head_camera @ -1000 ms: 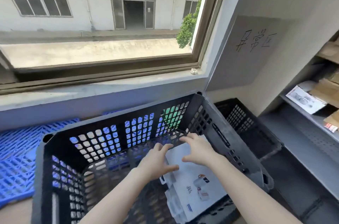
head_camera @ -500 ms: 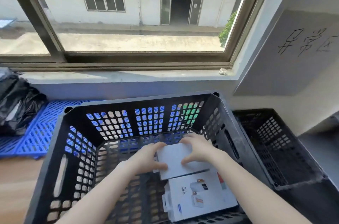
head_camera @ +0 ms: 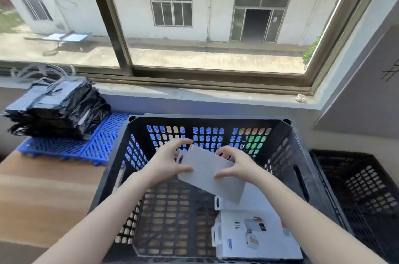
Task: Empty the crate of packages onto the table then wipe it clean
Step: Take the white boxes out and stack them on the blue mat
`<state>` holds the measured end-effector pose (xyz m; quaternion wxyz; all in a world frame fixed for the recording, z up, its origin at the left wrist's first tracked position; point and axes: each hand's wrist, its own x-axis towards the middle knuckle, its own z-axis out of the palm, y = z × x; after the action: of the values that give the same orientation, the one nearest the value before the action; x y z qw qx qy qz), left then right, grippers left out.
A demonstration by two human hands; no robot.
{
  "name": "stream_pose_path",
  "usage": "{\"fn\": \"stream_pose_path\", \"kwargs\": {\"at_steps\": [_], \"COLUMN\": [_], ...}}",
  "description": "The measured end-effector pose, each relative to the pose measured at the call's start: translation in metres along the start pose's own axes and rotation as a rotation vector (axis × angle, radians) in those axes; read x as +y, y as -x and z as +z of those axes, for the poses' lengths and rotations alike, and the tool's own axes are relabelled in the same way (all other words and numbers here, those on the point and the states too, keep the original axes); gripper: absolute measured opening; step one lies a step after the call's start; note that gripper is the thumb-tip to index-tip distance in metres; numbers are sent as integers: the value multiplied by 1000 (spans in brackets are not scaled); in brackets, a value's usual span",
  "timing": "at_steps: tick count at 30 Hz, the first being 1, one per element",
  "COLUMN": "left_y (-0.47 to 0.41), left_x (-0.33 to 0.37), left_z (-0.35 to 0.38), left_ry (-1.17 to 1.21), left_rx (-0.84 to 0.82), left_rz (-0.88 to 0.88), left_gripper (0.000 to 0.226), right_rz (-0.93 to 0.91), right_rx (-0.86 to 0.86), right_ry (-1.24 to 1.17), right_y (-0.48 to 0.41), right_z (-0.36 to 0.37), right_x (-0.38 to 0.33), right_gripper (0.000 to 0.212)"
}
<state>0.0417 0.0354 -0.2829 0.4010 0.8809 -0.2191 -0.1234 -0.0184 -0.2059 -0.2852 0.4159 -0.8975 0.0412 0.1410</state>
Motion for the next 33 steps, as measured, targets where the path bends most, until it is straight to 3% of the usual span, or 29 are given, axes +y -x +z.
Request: {"fn": "stream_pose_path", "kwargs": {"at_steps": [3,7,13,19,24,27,33], "left_y": [7,20,45,59,56,49,25], "left_x": [13,14,-25,-90,-152,-185,-231], "left_z": [-44,-98,-152,-210,-265,-278,-266], "left_ry": [90,193,230,260,184,197,236], "left_rx": [249,508,674,632,525,440,281], "left_rz": [40,95,112,189,149,93,-15], "left_gripper": [66,52,42,36,63,74,73], "right_rz": [-27,-113,-183,-193,-117,-57,112], "right_rx": [82,183,347,398,417,416,362], "right_ry": [-267,-452,-620,-697,-721,-707,-675], "right_y": [-2,-16,-49,-96,-138,-156,-194], "right_z": [0,12,55,133,186,215,252], "right_x": [-35,-95,-193,-278,-322,-327,-306], "right_gripper": [51,50,50,39,30,37,52]}}
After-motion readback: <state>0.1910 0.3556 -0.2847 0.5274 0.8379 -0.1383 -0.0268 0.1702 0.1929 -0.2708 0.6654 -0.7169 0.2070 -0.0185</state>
